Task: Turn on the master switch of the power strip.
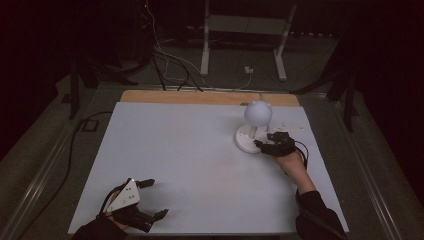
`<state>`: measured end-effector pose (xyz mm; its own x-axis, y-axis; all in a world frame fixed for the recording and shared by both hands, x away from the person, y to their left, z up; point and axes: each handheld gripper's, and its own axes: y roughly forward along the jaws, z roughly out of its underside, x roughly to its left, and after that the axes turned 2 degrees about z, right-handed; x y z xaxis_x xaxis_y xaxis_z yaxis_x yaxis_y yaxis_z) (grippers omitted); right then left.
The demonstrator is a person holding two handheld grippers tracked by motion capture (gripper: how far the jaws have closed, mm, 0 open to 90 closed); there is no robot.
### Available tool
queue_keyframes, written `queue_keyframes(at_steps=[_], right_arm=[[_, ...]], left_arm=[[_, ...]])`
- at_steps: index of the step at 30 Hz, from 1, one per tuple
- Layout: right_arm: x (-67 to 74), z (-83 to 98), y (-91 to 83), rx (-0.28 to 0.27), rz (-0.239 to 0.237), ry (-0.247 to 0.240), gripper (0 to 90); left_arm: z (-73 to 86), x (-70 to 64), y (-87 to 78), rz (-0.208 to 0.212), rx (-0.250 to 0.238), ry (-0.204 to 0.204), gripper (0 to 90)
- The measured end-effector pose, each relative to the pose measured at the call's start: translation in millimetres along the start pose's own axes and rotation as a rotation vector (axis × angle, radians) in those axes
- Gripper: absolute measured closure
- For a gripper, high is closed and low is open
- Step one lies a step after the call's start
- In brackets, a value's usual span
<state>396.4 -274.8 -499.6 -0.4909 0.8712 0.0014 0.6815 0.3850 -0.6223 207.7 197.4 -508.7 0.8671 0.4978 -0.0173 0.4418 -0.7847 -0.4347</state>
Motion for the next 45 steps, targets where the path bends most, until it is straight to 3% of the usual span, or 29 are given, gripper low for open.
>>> queue_keyframes(at_steps=[2,3,4,7,13,22,45], right_arm=[[0.1,0.0,-1.3,-0.002,-0.011,0.009,24.4],[0.5,-0.8,-3.0,0.0,-0.036,0.009,11.8],[0.5,-0.8,-3.0,0.0,-0.036,0.009,11.8],[0.3,-1.2,-5.3,0.006,-0.062,0.014,0.0],[-0.8,0.3,-8.9,0.013,-0.103,0.009,0.0],[5.4,-0.2,-16.3,0.031,-0.109,-0.011,0.0],[39.1,20.8,-45.7,0.032,-0.118,-0.055,0.0]], left_arm=[[0.0,-0.2,0.0,0.0,0.0,-0.001,0.2],[0.0,-0.2,0.0,0.0,0.0,0.0,0.2],[0.0,-0.2,0.1,0.0,0.0,0.0,0.2],[0.1,0.1,0.1,0.0,0.001,-0.001,0.2],[0.1,0.0,0.0,0.001,0.0,-0.002,0.2],[0.1,-0.1,0.0,0.002,-0.001,0.0,0.2],[-0.3,-0.9,-0.3,0.002,0.0,0.004,0.2]])
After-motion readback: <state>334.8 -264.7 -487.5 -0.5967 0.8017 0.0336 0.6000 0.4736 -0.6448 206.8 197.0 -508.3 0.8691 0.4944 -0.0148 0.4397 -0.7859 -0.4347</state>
